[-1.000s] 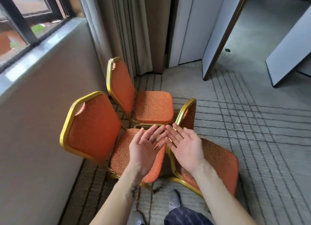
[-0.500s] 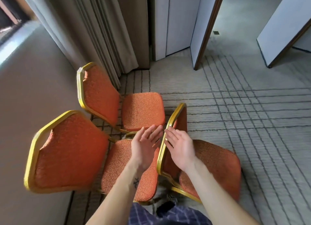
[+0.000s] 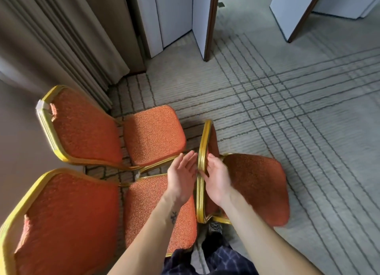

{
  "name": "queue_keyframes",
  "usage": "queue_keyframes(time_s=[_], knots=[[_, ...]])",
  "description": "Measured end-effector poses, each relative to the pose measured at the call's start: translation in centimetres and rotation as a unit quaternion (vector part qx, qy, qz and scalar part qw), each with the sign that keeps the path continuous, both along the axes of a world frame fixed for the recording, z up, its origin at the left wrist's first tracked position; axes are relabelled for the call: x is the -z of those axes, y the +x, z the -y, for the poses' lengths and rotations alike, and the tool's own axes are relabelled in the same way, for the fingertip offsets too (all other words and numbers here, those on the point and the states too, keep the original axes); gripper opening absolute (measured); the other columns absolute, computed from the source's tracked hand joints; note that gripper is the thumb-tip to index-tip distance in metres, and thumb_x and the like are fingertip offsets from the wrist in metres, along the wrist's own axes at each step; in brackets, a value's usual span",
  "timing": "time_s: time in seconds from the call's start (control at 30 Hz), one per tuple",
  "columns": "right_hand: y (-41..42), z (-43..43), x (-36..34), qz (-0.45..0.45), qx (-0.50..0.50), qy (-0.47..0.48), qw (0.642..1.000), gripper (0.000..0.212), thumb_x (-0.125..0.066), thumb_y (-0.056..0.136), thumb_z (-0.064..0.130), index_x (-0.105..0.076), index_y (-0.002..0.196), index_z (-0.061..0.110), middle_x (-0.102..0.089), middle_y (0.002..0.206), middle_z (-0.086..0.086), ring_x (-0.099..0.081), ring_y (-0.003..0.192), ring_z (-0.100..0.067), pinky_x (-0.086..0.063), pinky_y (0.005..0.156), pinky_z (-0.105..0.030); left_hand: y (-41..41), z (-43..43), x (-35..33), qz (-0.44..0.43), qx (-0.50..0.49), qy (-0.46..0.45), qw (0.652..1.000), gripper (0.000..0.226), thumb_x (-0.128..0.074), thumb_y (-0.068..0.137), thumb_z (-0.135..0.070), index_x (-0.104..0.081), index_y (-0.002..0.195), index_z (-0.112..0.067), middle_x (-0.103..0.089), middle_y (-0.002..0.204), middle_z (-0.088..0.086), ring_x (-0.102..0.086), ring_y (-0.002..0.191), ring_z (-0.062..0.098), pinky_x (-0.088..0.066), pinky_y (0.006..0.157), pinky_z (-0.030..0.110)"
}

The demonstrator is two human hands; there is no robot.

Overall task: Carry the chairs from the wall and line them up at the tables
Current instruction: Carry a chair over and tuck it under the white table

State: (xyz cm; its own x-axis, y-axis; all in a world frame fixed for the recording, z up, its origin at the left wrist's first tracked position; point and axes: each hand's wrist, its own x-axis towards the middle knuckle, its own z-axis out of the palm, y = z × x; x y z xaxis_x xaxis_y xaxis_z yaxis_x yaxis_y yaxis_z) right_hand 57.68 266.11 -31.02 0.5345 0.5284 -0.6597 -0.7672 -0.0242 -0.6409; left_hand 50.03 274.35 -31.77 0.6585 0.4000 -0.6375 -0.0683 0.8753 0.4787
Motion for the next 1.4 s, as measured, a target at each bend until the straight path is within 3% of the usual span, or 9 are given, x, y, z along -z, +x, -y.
queue_keyframes(time_s=[0.13,0.33,0.43,0.57,0.77,0.9,1.1,1.27,1.4], knots=[[-0.6,-1.0,0.9,0.037,0.002,-0.065,0.997,0.035,-0.047,0.103,0.023,-0.063,0.133,0.018,-0.07,0.127,-0.006,-0.062,0.122,-0.017,-0.047,0.093,-0.031,0.4,-1.0,0.7,0.002,0.02,-0.022,1.0,0.05,-0.043,0.102,-0.04,-0.061,0.135,-0.007,-0.068,0.133,0.013,-0.058,0.131,0.028,-0.031,0.121,0.046],[0.1,-0.7,0.4,0.101,0.016,-0.125,0.987,0.028,-0.048,0.103,0.011,-0.073,0.103,0.023,-0.077,0.088,0.011,-0.069,0.075,0.003,-0.049,0.056,-0.011,0.8,-1.9,0.8,-0.016,0.08,-0.004,0.997,0.049,-0.043,0.102,-0.039,-0.063,0.134,-0.007,-0.069,0.132,0.012,-0.057,0.132,0.029,-0.032,0.12,0.046],[-0.5,-0.4,0.0,0.126,0.05,-0.151,0.979,0.032,-0.054,0.098,0.001,-0.07,0.11,0.025,-0.073,0.099,0.011,-0.067,0.082,0.004,-0.05,0.06,-0.011,1.1,-1.8,0.3,-0.013,0.12,0.011,0.993,0.051,-0.042,0.102,-0.039,-0.062,0.135,-0.007,-0.067,0.134,0.013,-0.056,0.133,0.031,-0.032,0.12,0.048],[-0.6,0.0,0.0,0.17,0.101,-0.183,0.963,0.052,-0.057,0.091,-0.004,-0.06,0.131,0.027,-0.068,0.121,0.002,-0.065,0.11,-0.014,-0.053,0.084,-0.025,2.4,-0.9,-1.0,0.01,0.175,0.03,0.984,0.06,-0.045,0.098,-0.043,-0.057,0.141,-0.004,-0.06,0.142,0.018,-0.059,0.12,0.03,-0.036,0.111,0.045],[2.2,3.2,-1.5,0.235,0.142,-0.209,0.939,0.049,-0.058,0.088,-0.007,-0.06,0.13,0.019,-0.069,0.116,-0.003,-0.066,0.106,-0.013,-0.05,0.081,-0.01,5.9,2.0,-3.1,0.042,0.23,0.051,0.971,0.057,-0.047,0.094,-0.043,-0.063,0.134,-0.005,-0.055,0.145,0.02,-0.054,0.127,0.034,-0.026,0.122,0.048],[4.1,4.8,-1.6,0.317,0.147,-0.325,0.879,0.041,-0.071,0.085,0.015,-0.063,0.125,0.021,-0.071,0.116,-0.006,-0.065,0.112,-0.025,-0.049,0.099,-0.039,8.2,3.9,-4.2,0.06,0.265,0.065,0.96,0.05,-0.049,0.091,-0.041,-0.07,0.123,-0.01,-0.061,0.14,0.019,-0.057,0.119,0.029,-0.027,0.121,0.045],[7.8,8.5,-2.3,0.404,0.163,-0.437,0.787,0.03,-0.07,0.09,0.024,-0.067,0.117,0.012,-0.071,0.112,-0.014,-0.062,0.113,-0.036,-0.047,0.095,-0.045,12.1,8.0,-5.9,0.076,0.306,0.105,0.943,0.042,-0.039,0.099,-0.034,-0.071,0.114,-0.01,-0.07,0.117,0.008,-0.058,0.112,0.023,-0.028,0.12,0.043],[10.9,13.8,-2.5,0.515,0.135,-0.547,0.646,0.034,-0.071,0.089,0.031,-0.063,0.117,0.012,-0.068,0.107,-0.011,-0.062,0.102,-0.033,-0.048,0.085,-0.043,16.1,12.0,-7.0,0.098,0.352,0.116,0.923,0.044,-0.047,0.089,-0.039,-0.074,0.11,-0.012,-0.069,0.127,0.01,-0.058,0.117,0.021,-0.026,0.119,0.04],[13.9,17.9,-3.4,0.515,0.141,-0.547,0.644,0.034,-0.071,0.089,0.027,-0.06,0.119,0.016,-0.068,0.114,-0.007,-0.06,0.107,-0.03,-0.05,0.085,-0.041,19.7,15.9,-8.2,0.081,0.354,0.209,0.908,0.035,-0.05,0.089,-0.033,-0.075,0.108,-0.017,-0.073,0.119,-0.002,-0.06,0.121,0.016,-0.031,0.114,0.035]])
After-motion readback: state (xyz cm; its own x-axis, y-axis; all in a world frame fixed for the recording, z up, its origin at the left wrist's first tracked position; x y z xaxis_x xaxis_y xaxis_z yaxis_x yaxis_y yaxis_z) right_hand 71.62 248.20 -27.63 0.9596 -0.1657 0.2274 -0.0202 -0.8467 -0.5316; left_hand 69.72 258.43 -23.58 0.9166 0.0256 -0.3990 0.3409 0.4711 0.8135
